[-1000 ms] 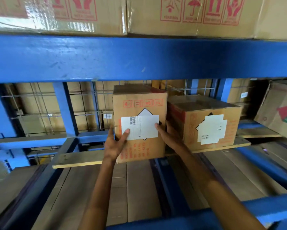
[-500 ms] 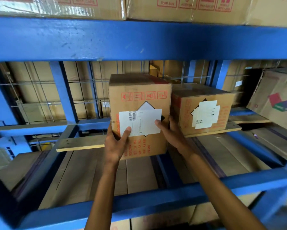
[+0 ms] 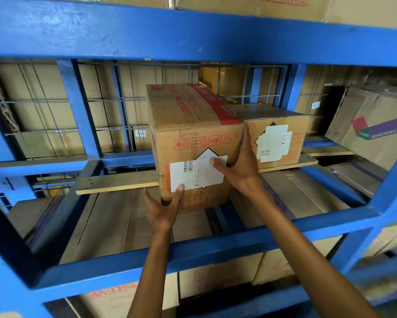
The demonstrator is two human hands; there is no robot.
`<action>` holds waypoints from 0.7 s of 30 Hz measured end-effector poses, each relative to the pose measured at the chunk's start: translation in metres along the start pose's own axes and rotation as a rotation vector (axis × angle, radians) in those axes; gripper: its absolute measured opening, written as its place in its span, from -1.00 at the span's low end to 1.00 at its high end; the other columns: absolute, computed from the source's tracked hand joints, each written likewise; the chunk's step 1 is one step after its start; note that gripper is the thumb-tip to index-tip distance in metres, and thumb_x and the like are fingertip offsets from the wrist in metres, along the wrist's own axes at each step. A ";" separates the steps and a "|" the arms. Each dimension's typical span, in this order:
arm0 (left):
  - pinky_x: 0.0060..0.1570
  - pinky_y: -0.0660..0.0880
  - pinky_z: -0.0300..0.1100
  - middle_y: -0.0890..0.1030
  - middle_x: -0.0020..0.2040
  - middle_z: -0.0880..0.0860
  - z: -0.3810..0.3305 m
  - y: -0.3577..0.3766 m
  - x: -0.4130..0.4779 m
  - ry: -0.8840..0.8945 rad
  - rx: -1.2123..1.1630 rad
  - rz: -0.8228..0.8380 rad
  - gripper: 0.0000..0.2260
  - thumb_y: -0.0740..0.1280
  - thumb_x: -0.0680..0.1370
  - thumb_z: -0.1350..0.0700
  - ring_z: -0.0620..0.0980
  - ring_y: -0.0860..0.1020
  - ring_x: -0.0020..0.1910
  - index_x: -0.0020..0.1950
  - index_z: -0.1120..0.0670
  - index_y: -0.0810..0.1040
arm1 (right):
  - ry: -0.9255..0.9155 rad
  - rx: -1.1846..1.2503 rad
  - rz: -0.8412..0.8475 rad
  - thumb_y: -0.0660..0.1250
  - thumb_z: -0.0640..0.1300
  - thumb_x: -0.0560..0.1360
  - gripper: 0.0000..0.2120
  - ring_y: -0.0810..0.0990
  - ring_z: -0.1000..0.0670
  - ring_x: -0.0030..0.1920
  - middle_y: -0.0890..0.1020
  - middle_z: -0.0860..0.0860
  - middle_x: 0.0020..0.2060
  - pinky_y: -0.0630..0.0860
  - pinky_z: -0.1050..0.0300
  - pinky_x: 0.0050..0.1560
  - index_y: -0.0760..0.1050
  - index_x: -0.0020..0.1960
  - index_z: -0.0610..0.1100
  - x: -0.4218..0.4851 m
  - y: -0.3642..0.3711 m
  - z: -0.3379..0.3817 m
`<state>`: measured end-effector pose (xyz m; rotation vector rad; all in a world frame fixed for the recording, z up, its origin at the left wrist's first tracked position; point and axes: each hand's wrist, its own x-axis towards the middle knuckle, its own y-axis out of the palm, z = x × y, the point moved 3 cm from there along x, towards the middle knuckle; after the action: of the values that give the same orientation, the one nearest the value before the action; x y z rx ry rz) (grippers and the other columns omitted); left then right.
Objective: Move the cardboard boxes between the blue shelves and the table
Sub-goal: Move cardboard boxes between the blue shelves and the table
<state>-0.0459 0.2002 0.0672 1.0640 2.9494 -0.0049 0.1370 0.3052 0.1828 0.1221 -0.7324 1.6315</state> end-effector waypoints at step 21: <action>0.21 0.51 0.04 0.51 0.42 0.13 0.014 0.043 -0.022 -0.441 -1.006 0.375 -0.43 0.42 0.50 0.04 0.15 0.45 0.40 0.50 -0.06 0.36 | -0.304 -0.779 0.643 0.65 0.14 0.32 0.21 -0.14 -0.17 0.67 -0.07 0.00 0.69 -0.06 -0.34 0.61 -0.14 0.66 0.28 0.083 0.008 0.114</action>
<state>-0.0015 0.2198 0.0534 1.1561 1.8735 0.9683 0.0750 0.3162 0.3092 -0.4811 -1.7209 1.8084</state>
